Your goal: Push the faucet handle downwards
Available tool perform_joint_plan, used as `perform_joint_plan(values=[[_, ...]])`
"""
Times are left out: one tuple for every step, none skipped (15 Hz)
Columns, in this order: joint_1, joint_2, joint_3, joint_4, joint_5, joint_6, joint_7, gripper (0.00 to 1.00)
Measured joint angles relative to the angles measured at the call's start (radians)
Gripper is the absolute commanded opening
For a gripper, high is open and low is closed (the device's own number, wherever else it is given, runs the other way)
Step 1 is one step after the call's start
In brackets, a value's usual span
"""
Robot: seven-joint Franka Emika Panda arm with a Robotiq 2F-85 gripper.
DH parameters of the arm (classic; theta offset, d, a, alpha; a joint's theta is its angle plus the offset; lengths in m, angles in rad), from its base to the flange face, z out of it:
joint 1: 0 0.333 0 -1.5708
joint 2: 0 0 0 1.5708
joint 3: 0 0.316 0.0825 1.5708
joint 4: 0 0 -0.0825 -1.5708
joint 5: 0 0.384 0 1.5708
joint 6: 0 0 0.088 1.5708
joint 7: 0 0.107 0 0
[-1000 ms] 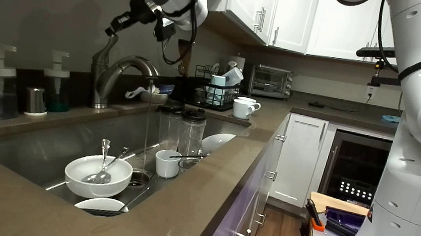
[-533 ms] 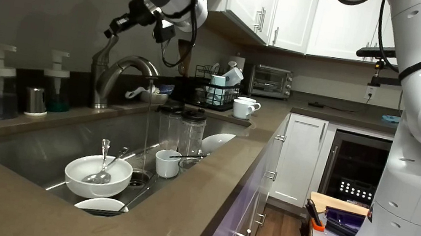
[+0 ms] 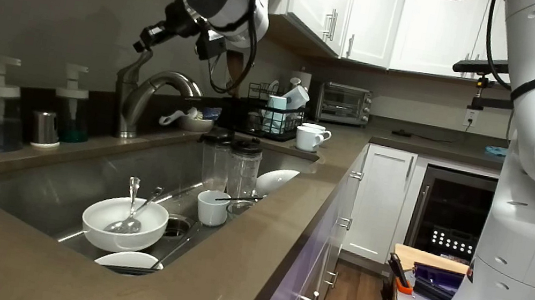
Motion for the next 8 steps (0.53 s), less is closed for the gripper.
perform_joint_plan(values=[[0.007,-0.009,-0.006,-0.019,0.000,0.021,0.010,0.04],[0.016,-0.014,-0.013,-0.029,0.000,0.038,0.017,0.04],[0.025,-0.018,-0.019,-0.038,0.000,0.052,0.024,0.04],[0.037,-0.023,-0.029,-0.048,0.000,0.065,0.029,0.04],[0.051,-0.029,-0.041,-0.059,0.000,0.080,0.031,0.04],[0.072,-0.035,-0.061,-0.072,-0.001,0.099,0.032,0.05],[0.095,-0.041,-0.083,-0.084,-0.001,0.118,0.032,0.05],[0.121,-0.048,-0.109,-0.097,-0.001,0.135,0.032,0.05]])
